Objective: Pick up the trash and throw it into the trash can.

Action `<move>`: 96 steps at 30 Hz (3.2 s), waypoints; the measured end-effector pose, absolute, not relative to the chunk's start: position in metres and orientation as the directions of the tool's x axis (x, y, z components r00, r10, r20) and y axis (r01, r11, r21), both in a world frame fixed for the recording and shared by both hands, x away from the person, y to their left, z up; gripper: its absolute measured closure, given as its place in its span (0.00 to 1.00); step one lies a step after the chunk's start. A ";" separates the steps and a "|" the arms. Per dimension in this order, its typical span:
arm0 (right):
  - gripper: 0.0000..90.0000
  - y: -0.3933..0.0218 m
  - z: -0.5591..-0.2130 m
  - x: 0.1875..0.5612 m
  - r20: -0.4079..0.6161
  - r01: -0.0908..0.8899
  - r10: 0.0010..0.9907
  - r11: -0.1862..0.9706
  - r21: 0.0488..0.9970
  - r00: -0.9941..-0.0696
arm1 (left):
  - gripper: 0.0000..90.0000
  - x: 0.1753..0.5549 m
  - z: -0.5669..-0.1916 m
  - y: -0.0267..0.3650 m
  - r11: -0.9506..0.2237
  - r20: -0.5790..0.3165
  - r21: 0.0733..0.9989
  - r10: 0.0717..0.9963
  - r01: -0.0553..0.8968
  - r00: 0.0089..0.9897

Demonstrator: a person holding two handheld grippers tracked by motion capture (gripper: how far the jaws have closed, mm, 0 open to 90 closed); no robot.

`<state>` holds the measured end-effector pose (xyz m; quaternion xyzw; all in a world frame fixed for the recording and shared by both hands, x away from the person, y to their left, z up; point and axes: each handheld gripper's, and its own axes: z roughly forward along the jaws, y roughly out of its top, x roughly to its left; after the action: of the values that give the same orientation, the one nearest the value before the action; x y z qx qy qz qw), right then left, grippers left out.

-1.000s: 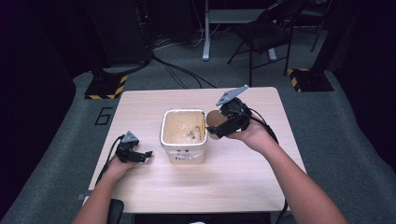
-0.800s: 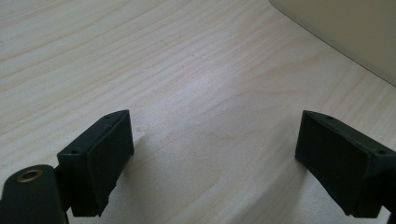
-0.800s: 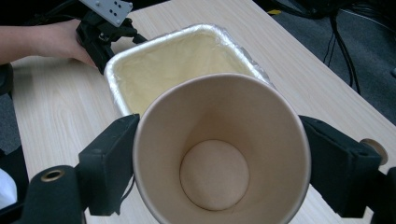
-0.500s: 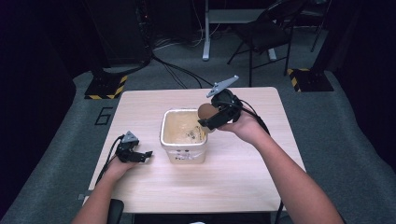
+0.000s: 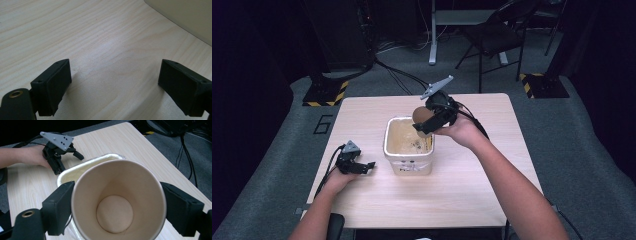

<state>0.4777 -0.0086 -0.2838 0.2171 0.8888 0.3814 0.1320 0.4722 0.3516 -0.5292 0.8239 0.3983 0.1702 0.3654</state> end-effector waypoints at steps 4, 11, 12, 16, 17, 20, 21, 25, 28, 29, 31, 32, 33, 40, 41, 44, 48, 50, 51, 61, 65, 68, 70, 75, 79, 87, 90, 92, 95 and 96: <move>0.19 0.000 -0.288 0.480 -0.064 0.283 0.478 0.617 0.734 -0.876 | 0.13 0.472 -0.529 0.352 -0.416 -0.011 0.738 0.780 0.532 0.625; 0.19 0.015 -0.295 0.484 -0.056 0.284 0.469 0.621 0.730 -0.882 | 0.13 0.472 -0.529 0.352 -0.416 -0.011 0.738 0.780 0.531 0.626; 0.19 0.016 -0.297 0.485 -0.062 0.275 0.462 0.624 0.732 -0.885 | 0.13 0.472 -0.529 0.352 -0.416 -0.011 0.738 0.780 0.531 0.626; 0.19 0.023 -0.301 0.488 -0.055 0.276 0.460 0.619 0.735 -0.886 | 0.12 0.472 -0.529 0.352 -0.416 -0.011 0.738 0.780 0.531 0.626; 0.19 0.024 -0.302 0.488 -0.050 0.280 0.462 0.617 0.735 -0.885 | 0.12 0.472 -0.529 0.352 -0.416 -0.011 0.738 0.780 0.531 0.626; 0.19 0.029 -0.307 0.490 -0.047 0.280 0.459 0.618 0.734 -0.887 | 0.13 0.472 -0.529 0.352 -0.416 -0.011 0.738 0.780 0.532 0.626; 0.19 0.029 -0.307 0.490 -0.047 0.280 0.459 0.618 0.734 -0.887 | 0.13 0.472 -0.529 0.352 -0.416 -0.011 0.738 0.780 0.532 0.626; 0.19 0.037 -0.316 0.493 -0.055 0.274 0.454 0.625 0.731 -0.889 | 0.12 0.472 -0.529 0.352 -0.418 -0.008 0.738 0.779 0.530 0.626; 0.19 0.039 -0.321 0.495 -0.046 0.280 0.457 0.618 0.734 -0.888 | 0.12 0.472 -0.529 0.352 -0.421 -0.006 0.736 0.778 0.530 0.628; 0.19 0.040 -0.323 0.495 -0.046 0.281 0.457 0.620 0.733 -0.888 | 0.13 0.472 -0.529 0.352 -0.421 -0.007 0.736 0.778 0.530 0.628; 0.19 0.040 -0.326 0.497 -0.047 0.279 0.456 0.619 0.734 -0.889 | 0.13 0.472 -0.529 0.352 -0.416 -0.010 0.738 0.780 0.531 0.625; 0.19 0.040 -0.328 0.498 -0.037 0.290 0.461 0.618 0.730 -0.887 | 0.12 0.472 -0.529 0.352 -0.418 -0.008 0.738 0.780 0.530 0.626; 0.19 0.039 -0.330 0.499 -0.038 0.290 0.461 0.618 0.731 -0.887 | 0.13 0.472 -0.529 0.352 -0.418 -0.008 0.738 0.780 0.530 0.626; 0.19 0.040 -0.340 0.503 -0.031 0.303 0.473 0.612 0.731 -0.880 | 0.13 0.472 -0.529 0.352 -0.420 -0.007 0.737 0.779 0.530 0.627; 0.19 0.041 -0.342 0.504 -0.035 0.300 0.472 0.614 0.730 -0.881 | 0.13 0.472 -0.529 0.352 -0.420 -0.007 0.737 0.779 0.530 0.627; 0.19 0.043 -0.348 0.505 -0.045 0.294 0.471 0.618 0.729 -0.881 | 0.13 0.472 -0.529 0.352 -0.419 -0.008 0.737 0.779 0.530 0.627; 0.19 0.046 -0.355 0.506 -0.049 0.300 0.473 0.632 0.714 -0.880 | 0.13 0.472 -0.529 0.352 -0.419 -0.008 0.737 0.779 0.530 0.627; 0.19 0.047 -0.358 0.506 -0.049 0.306 0.477 0.635 0.709 -0.877 | 0.13 0.472 -0.529 0.352 -0.420 -0.007 0.737 0.779 0.530 0.627; 0.19 0.048 -0.359 0.507 -0.048 0.307 0.476 0.637 0.707 -0.878 | 0.13 0.472 -0.529 0.352 -0.419 -0.008 0.737 0.779 0.530 0.627; 0.19 0.053 -0.373 0.509 -0.052 0.314 0.475 0.654 0.688 -0.878 | 0.12 0.472 -0.529 0.352 -0.419 -0.008 0.737 0.779 0.530 0.627; 0.18 0.054 -0.377 0.510 -0.043 0.324 0.482 0.651 0.687 -0.875 | 0.12 0.472 -0.529 0.352 -0.419 -0.008 0.737 0.779 0.530 0.627; 0.18 0.055 -0.379 0.511 -0.039 0.330 0.480 0.658 0.677 -0.876 | 0.12 0.473 -0.529 0.352 -0.419 -0.008 0.737 0.779 0.530 0.627; 0.18 0.056 -0.381 0.511 -0.043 0.329 0.478 0.665 0.671 -0.877 | 0.12 0.473 -0.529 0.352 -0.419 -0.008 0.737 0.779 0.530 0.627; 0.18 0.059 -0.385 0.511 -0.044 0.328 0.474 0.672 0.664 -0.880 | 0.12 0.473 -0.529 0.352 -0.420 -0.007 0.737 0.779 0.530 0.627; 0.18 0.060 -0.389 0.510 -0.038 0.339 0.484 0.664 0.667 -0.874 | 0.13 0.473 -0.529 0.352 -0.419 -0.008 0.737 0.779 0.530 0.627; 0.18 0.059 -0.390 0.511 -0.041 0.347 0.492 0.667 0.660 -0.869 | 0.12 0.473 -0.529 0.352 -0.419 -0.008 0.737 0.779 0.530 0.627; 0.18 0.058 -0.391 0.511 -0.029 0.363 0.499 0.668 0.649 -0.866 | 0.12 0.472 -0.529 0.352 -0.419 -0.008 0.737 0.779 0.530 0.627; 0.18 0.056 -0.392 0.511 -0.027 0.367 0.500 0.671 0.645 -0.866 | 0.12 0.473 -0.529 0.352 -0.420 -0.007 0.737 0.779 0.530 0.627; 0.17 0.056 -0.393 0.512 -0.024 0.371 0.499 0.674 0.639 -0.866 | 0.12 0.473 -0.529 0.352 -0.419 -0.008 0.737 0.779 0.530 0.627; 0.16 0.055 -0.393 0.512 -0.023 0.375 0.501 0.678 0.632 -0.865 | 0.12 0.473 -0.529 0.352 -0.420 -0.007 0.737 0.779 0.530 0.627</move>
<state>0.5122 0.0550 -0.3934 0.2404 0.9108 0.3213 0.0977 0.4725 0.3519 -0.5291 0.8250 0.3964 0.1708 0.3647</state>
